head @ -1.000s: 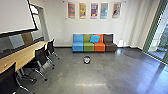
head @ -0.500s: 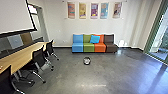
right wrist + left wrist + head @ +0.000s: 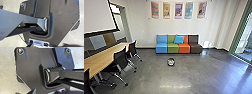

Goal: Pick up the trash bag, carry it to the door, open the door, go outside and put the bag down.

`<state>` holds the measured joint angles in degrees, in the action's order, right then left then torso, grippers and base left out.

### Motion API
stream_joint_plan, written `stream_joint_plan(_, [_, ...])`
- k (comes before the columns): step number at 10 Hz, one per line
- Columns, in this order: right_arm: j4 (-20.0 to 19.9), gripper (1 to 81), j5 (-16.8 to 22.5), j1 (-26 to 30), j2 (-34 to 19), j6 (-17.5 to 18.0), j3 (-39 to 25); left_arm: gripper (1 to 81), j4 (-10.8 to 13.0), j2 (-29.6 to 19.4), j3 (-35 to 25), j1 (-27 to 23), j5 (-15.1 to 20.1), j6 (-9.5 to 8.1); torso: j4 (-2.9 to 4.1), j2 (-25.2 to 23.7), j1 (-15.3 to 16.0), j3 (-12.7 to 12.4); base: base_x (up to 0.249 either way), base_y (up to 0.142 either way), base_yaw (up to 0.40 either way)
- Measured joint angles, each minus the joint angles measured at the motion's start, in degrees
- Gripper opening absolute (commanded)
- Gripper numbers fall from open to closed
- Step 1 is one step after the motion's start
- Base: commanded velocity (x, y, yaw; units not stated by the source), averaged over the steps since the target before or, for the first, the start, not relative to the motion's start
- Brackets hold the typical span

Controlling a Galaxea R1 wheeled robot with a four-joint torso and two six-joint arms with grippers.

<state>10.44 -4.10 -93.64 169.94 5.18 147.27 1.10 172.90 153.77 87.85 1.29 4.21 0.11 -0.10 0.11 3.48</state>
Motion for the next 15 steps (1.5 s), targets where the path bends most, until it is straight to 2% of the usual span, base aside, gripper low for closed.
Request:
stream_joint_plan(8, [0.11, 81.1, 0.05, -0.02, 0.13, -0.01, 0.02, 81.1, 0.0, 0.17, -0.05, 0.0, 0.0, 0.0, 0.0, 0.0, 0.0, 0.0, 0.172, 0.0, 0.0])
stream_joint_plan(15, [0.12, 81.1, 0.27, 0.06, 0.46, -0.01, 0.05, 81.1, 0.0, 0.23, -0.24, 0.02, 0.05, 0.0, 0.0, 0.0, 0.0, 0.0, 0.173, -0.063, 0.0])
